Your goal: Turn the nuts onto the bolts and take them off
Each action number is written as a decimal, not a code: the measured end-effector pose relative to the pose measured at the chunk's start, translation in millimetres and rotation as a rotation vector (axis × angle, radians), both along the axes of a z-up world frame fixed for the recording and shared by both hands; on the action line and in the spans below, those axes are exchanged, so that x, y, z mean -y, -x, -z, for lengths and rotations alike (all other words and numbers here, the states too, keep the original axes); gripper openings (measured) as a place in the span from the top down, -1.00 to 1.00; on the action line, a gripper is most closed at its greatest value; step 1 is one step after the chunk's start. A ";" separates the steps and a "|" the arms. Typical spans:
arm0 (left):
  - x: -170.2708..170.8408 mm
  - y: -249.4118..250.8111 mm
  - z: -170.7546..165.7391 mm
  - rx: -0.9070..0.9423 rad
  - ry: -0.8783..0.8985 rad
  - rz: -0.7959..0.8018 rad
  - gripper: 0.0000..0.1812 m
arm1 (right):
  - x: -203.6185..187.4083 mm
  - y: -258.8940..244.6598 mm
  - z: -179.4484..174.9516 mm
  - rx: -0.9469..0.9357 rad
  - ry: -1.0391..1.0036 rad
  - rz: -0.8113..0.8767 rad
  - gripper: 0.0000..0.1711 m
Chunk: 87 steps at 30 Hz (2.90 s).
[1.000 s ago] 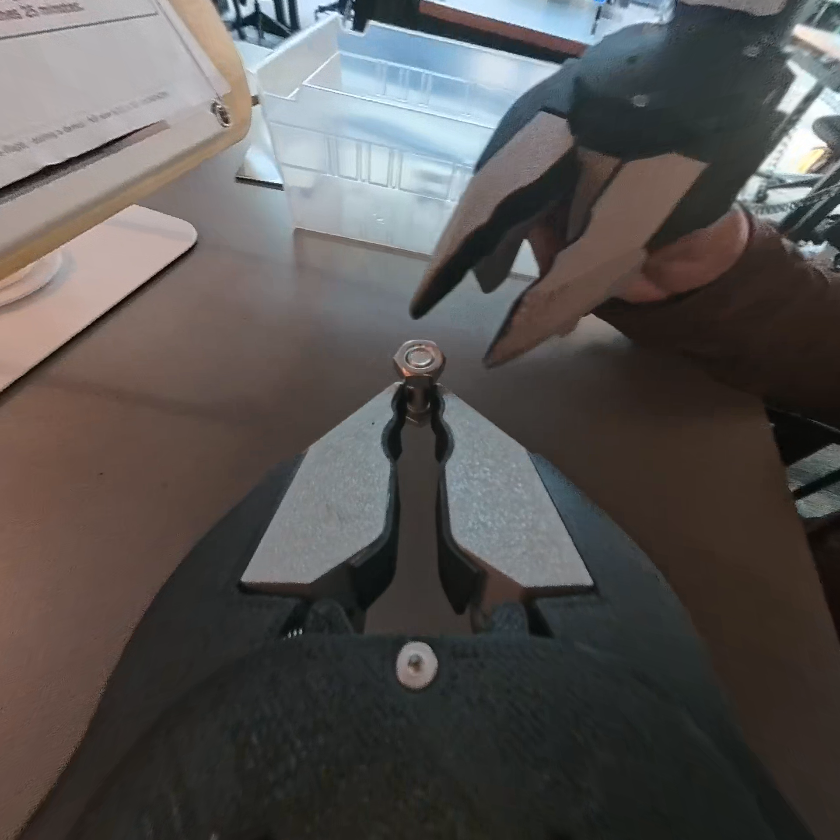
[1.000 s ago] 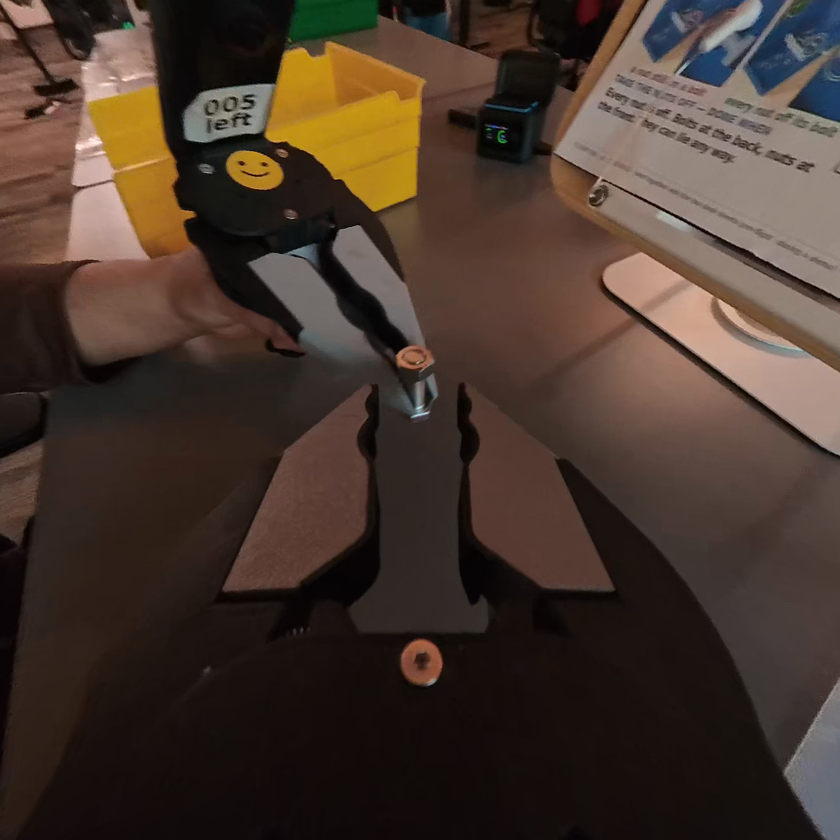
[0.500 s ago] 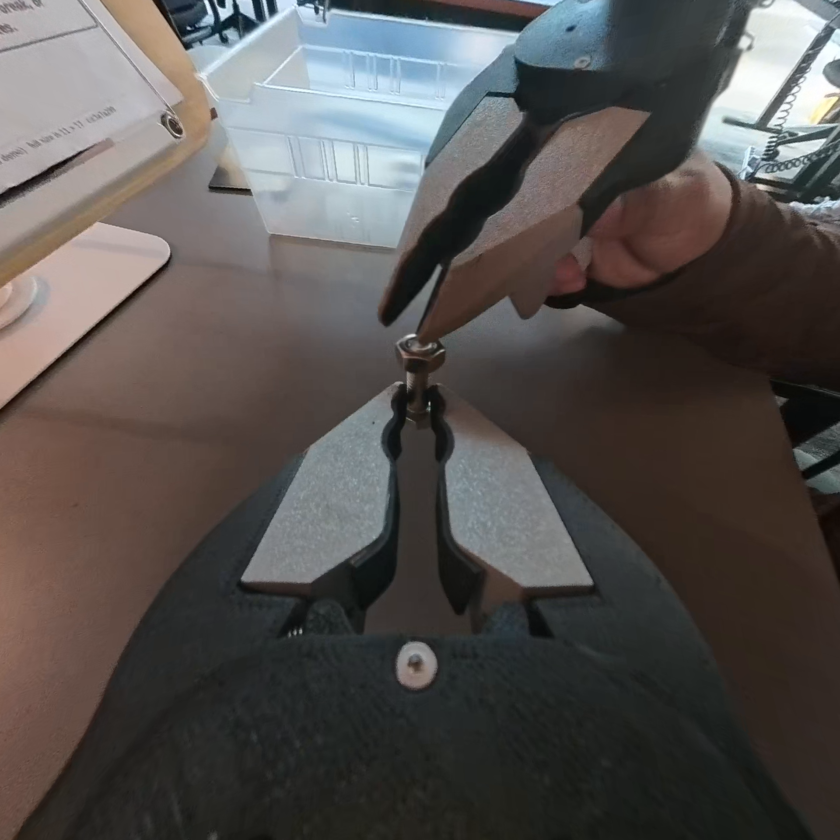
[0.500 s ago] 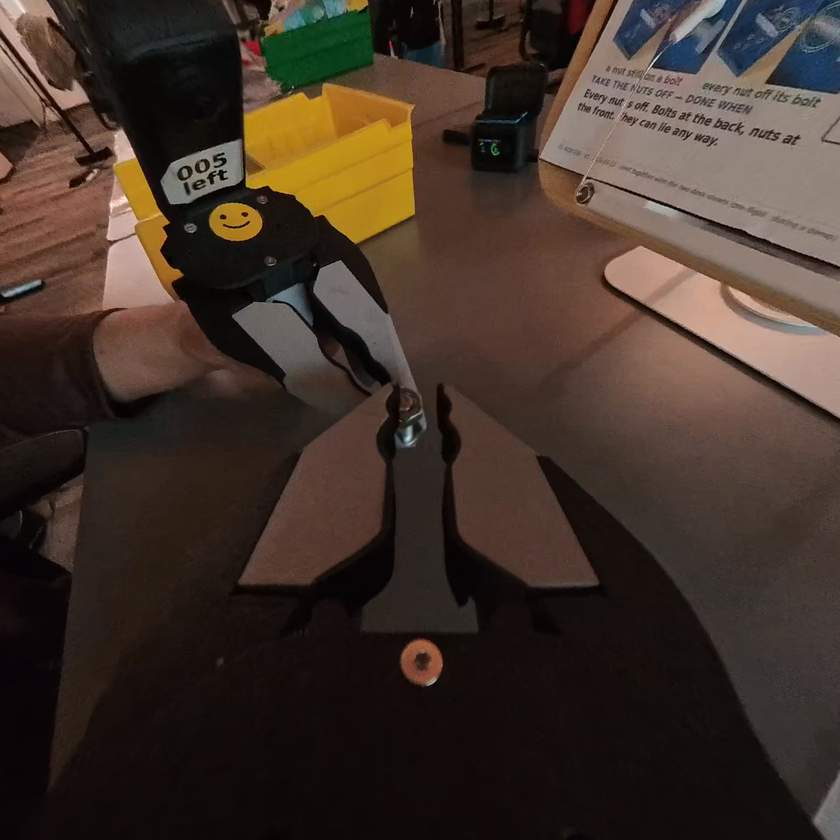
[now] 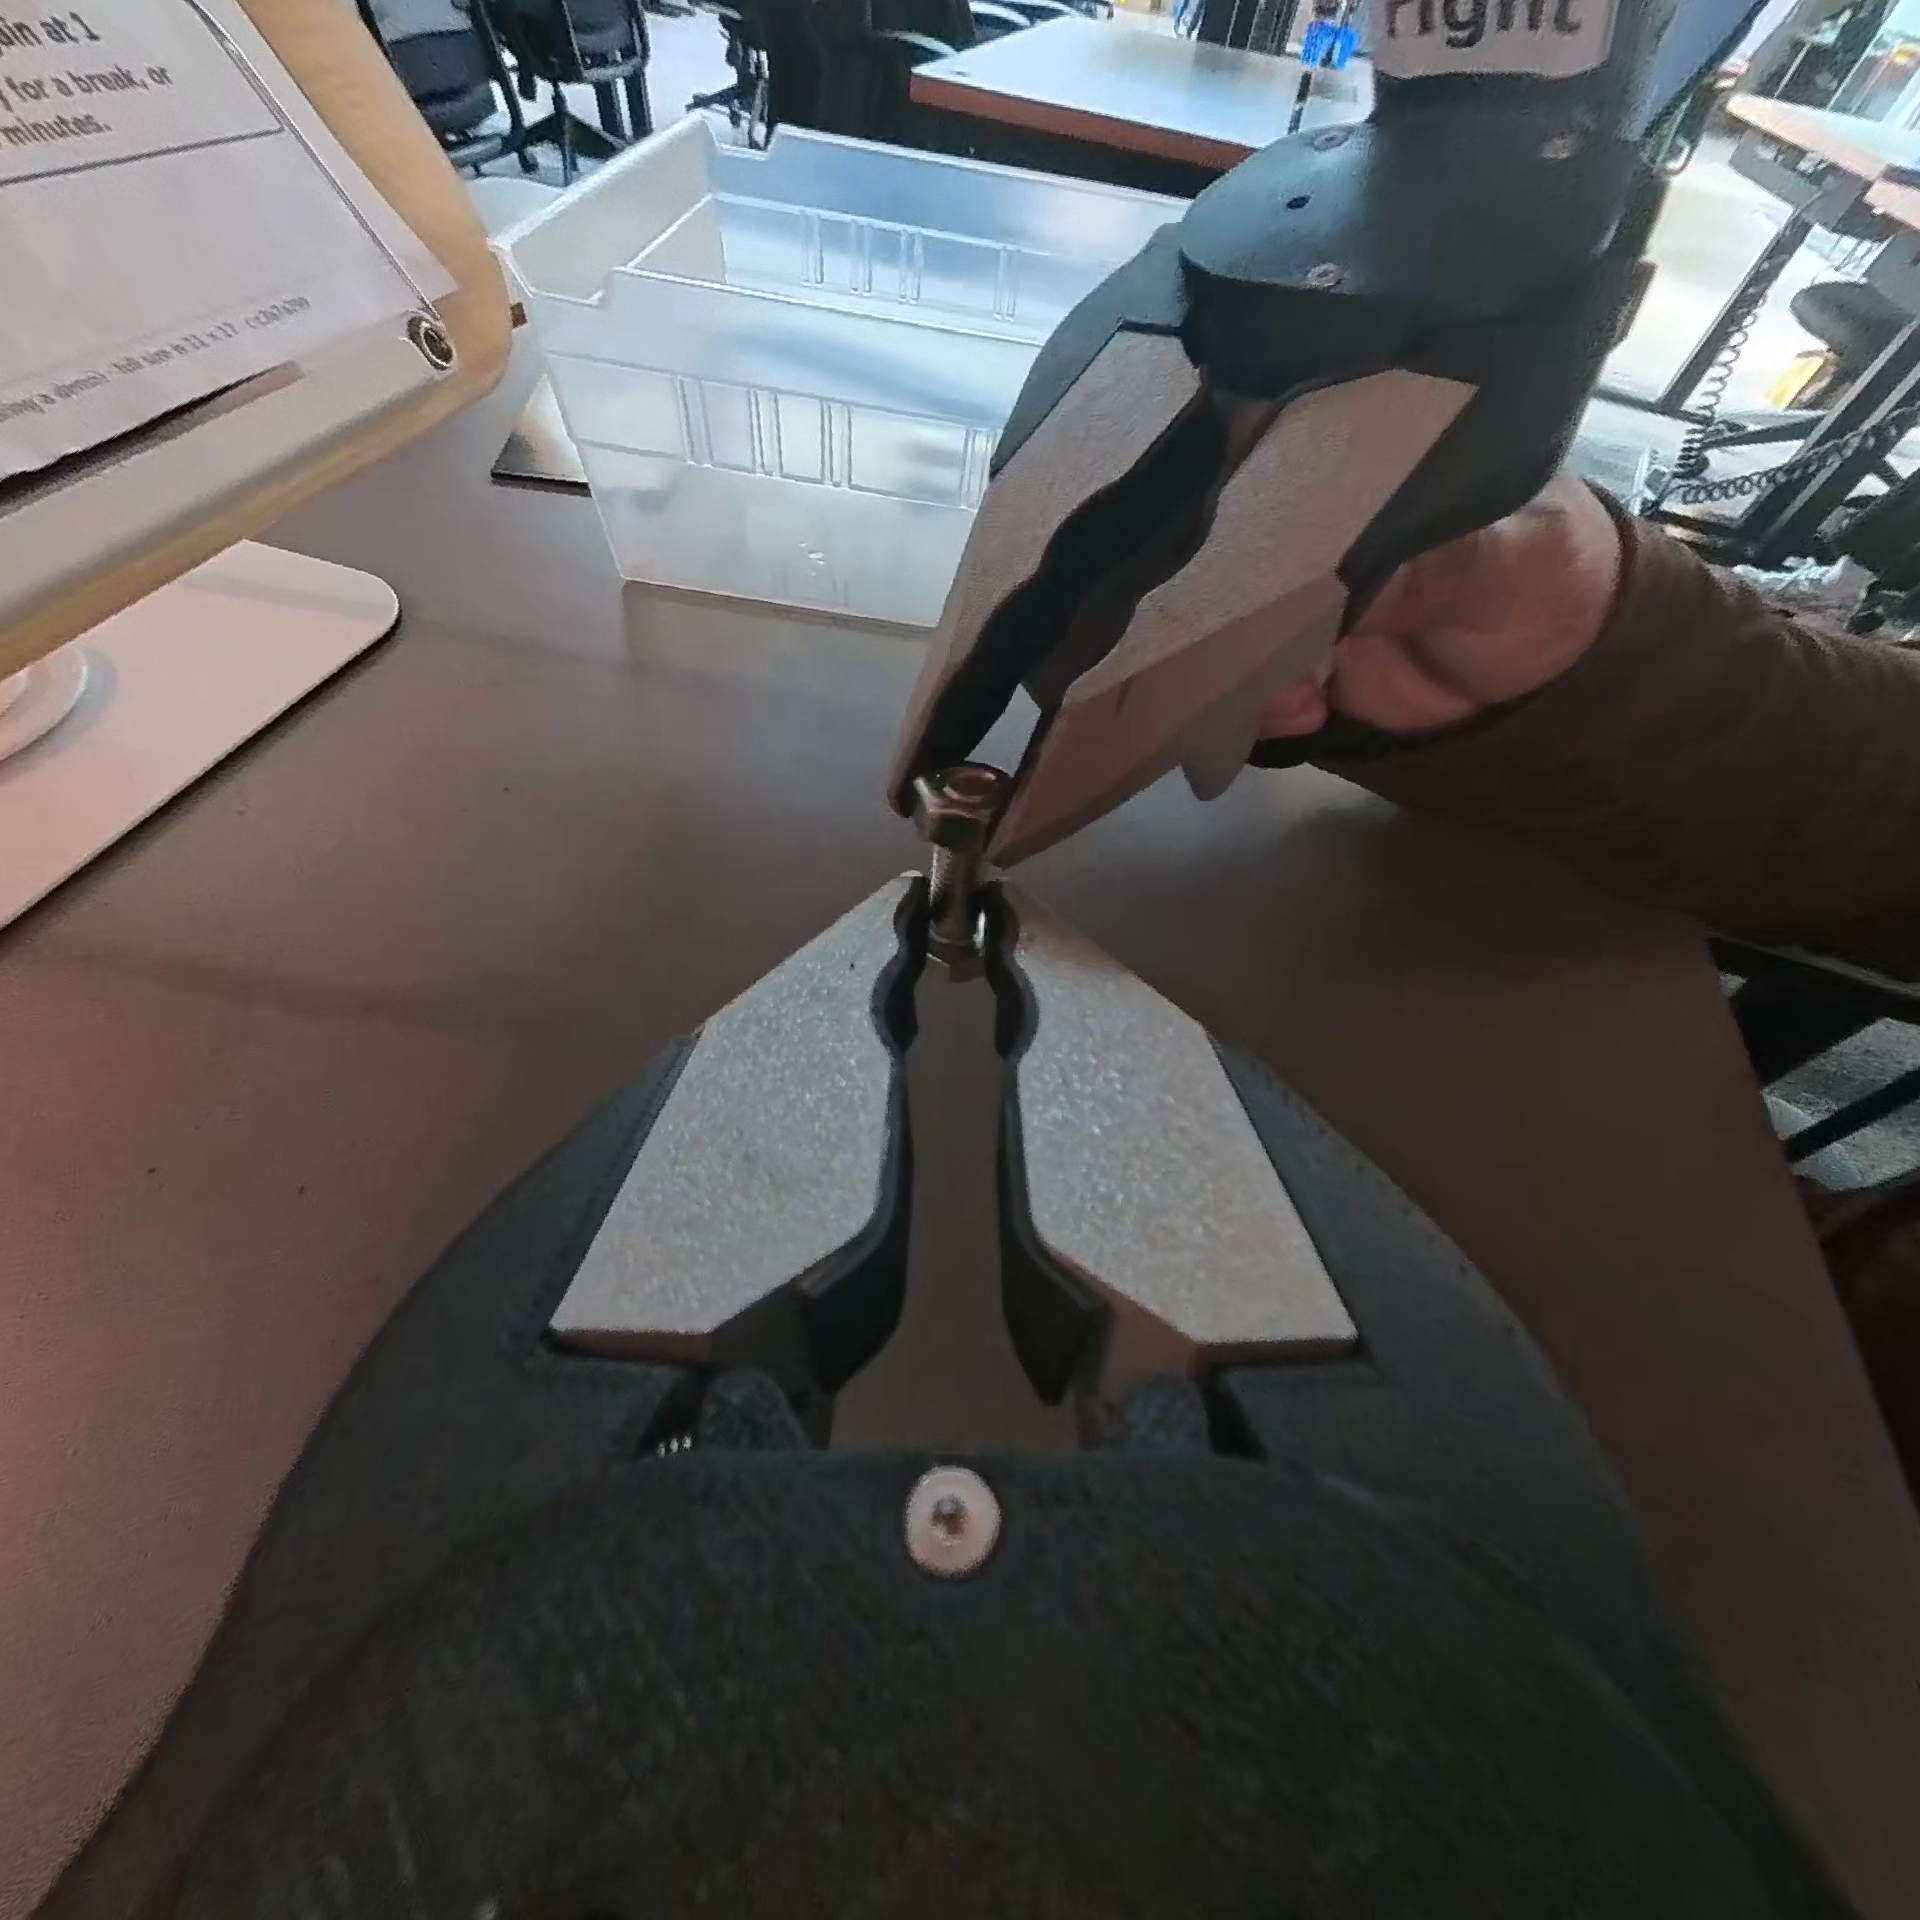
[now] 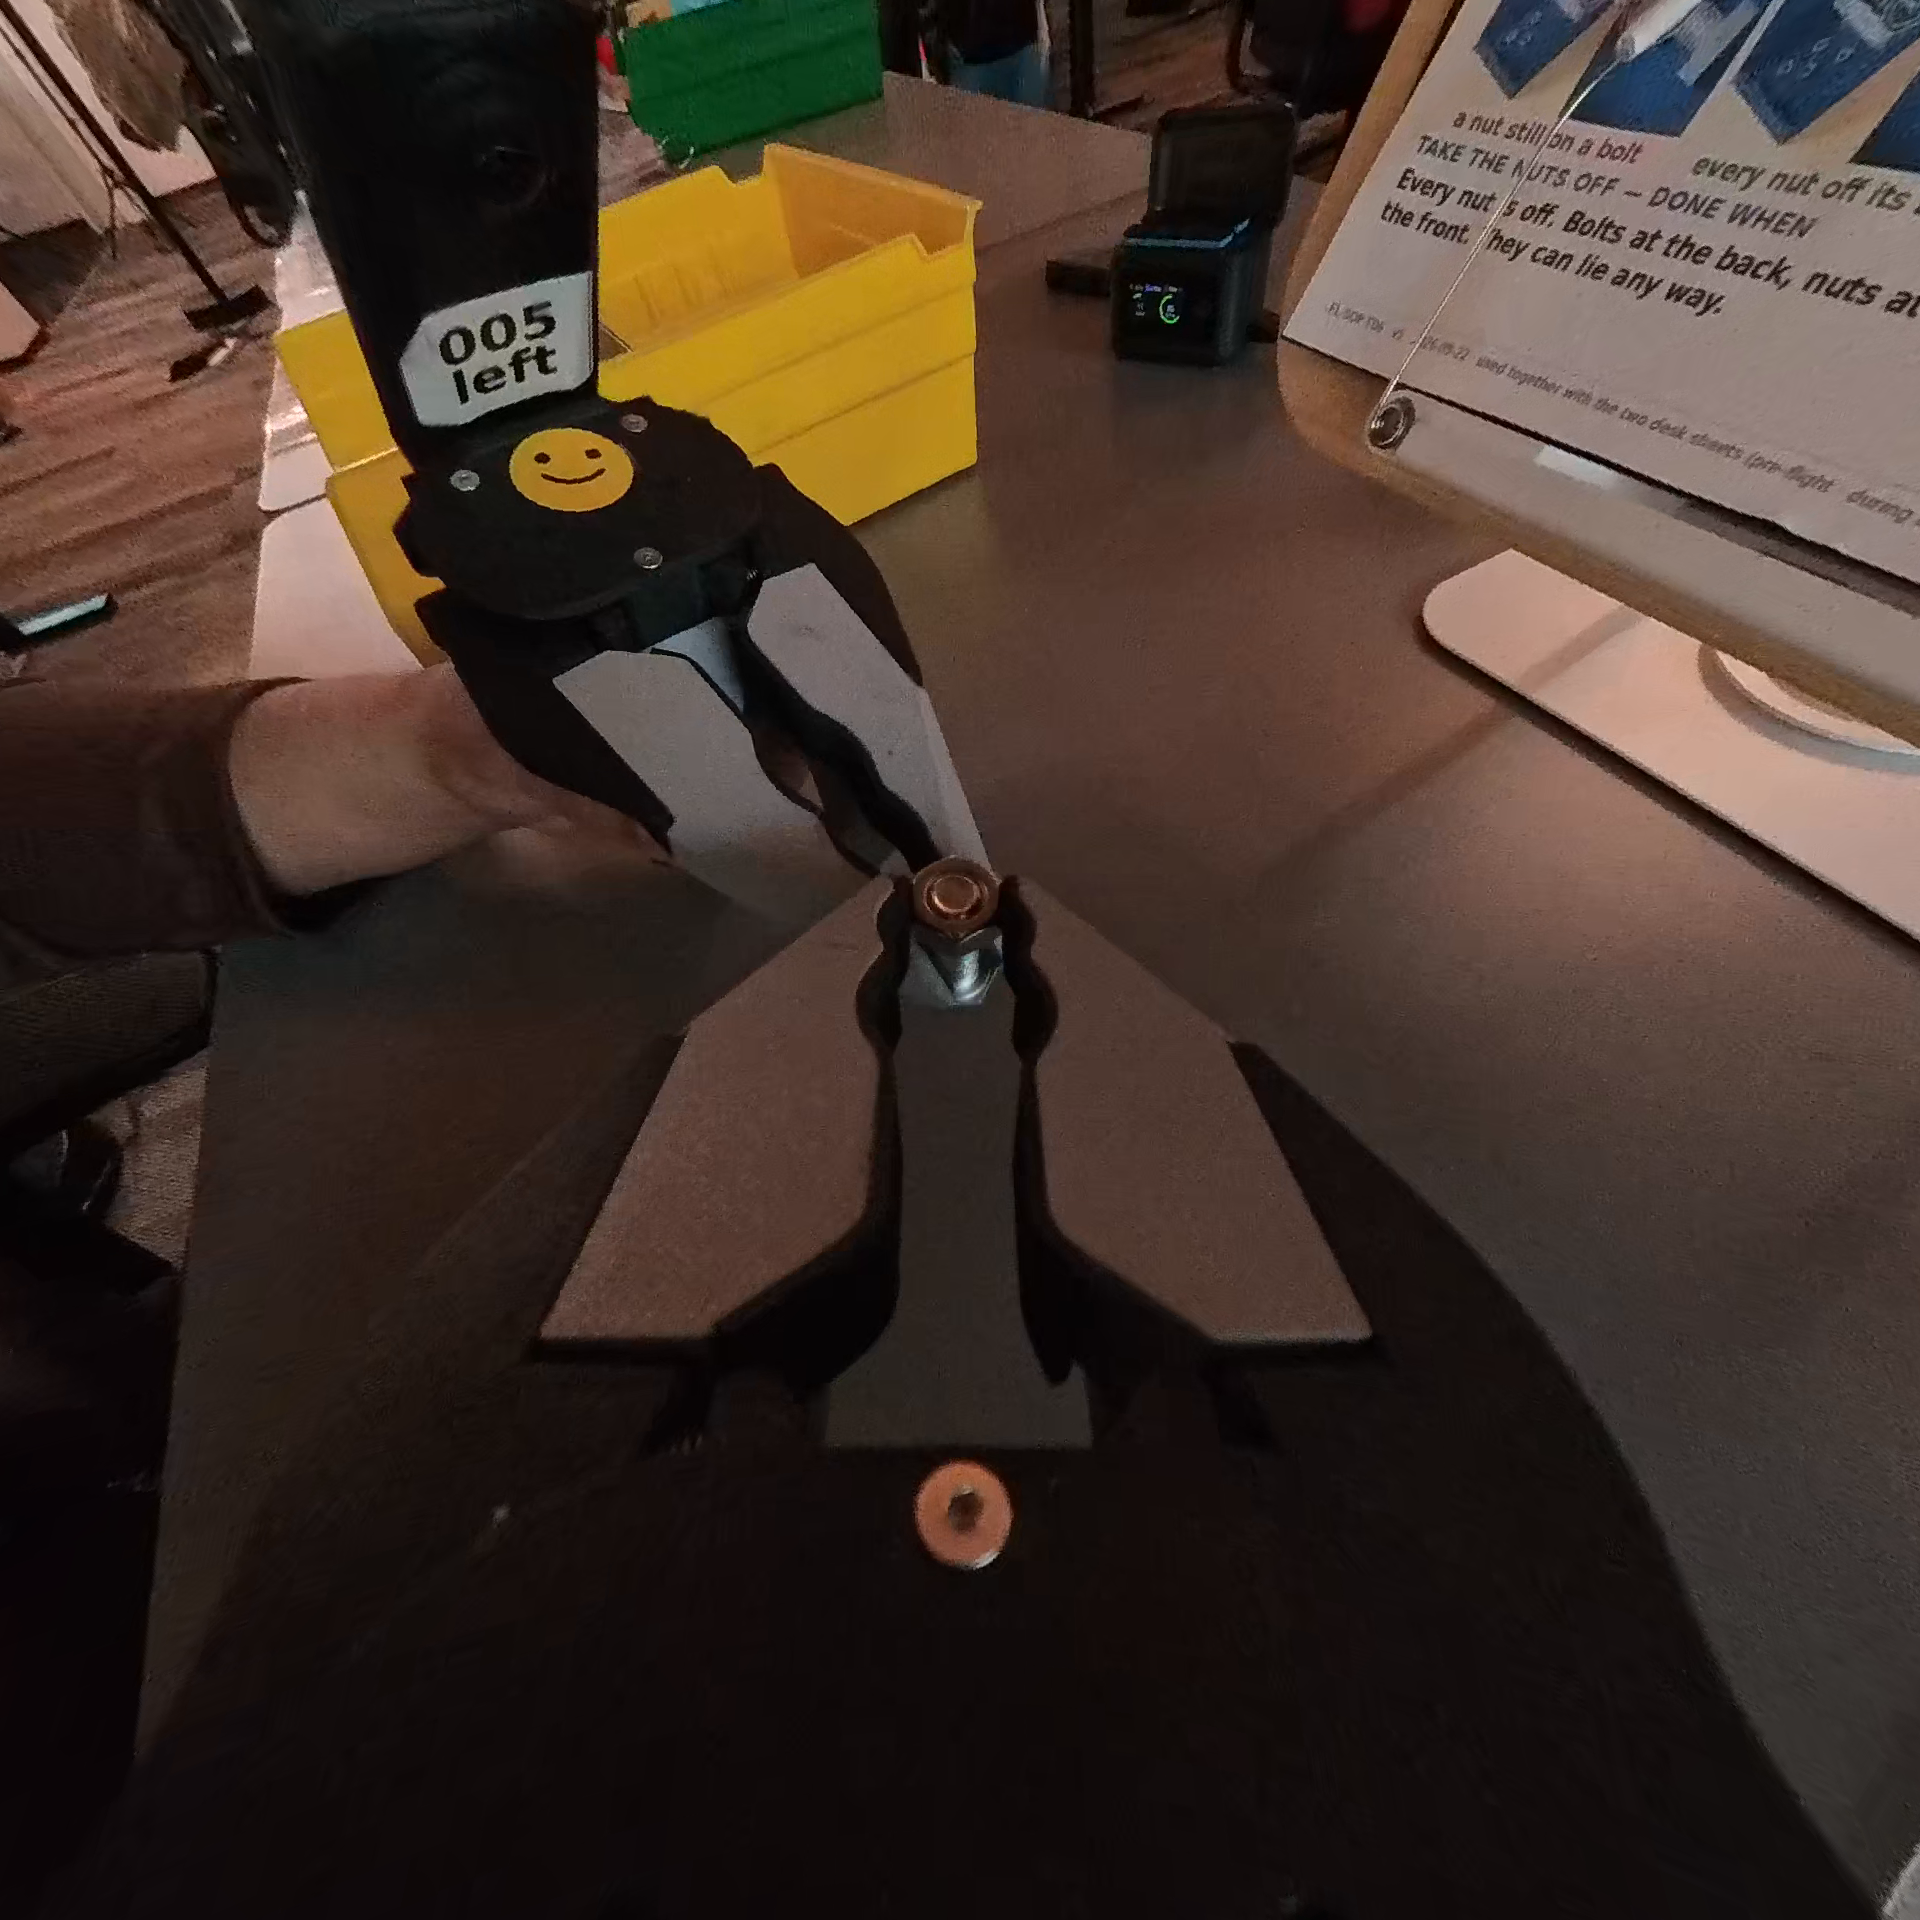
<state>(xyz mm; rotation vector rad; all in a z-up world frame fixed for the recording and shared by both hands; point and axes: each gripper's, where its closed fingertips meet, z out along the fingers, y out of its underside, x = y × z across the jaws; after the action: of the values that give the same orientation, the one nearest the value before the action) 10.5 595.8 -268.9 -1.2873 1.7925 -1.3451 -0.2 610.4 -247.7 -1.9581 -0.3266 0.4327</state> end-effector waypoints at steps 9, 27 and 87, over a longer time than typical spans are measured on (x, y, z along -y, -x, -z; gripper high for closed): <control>0.1 1.0 0.3 -0.006 0.002 0.004 0.91 | -0.8 0.5 -1.6 -0.004 -0.008 0.005 0.84; -12.7 0.7 -6.7 0.012 0.037 -0.047 0.91 | 0.7 14.4 -9.7 -0.006 -0.068 -0.055 0.43; -77.5 -7.4 15.0 -0.036 -0.114 -0.402 1.00 | -14.7 -61.8 29.7 0.480 0.037 0.417 0.84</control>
<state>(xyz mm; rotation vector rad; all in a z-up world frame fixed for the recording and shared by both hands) 17.9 673.3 -283.9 -1.5160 1.5030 -0.9899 61.6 625.1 -277.4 -2.0845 -0.2020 -0.3084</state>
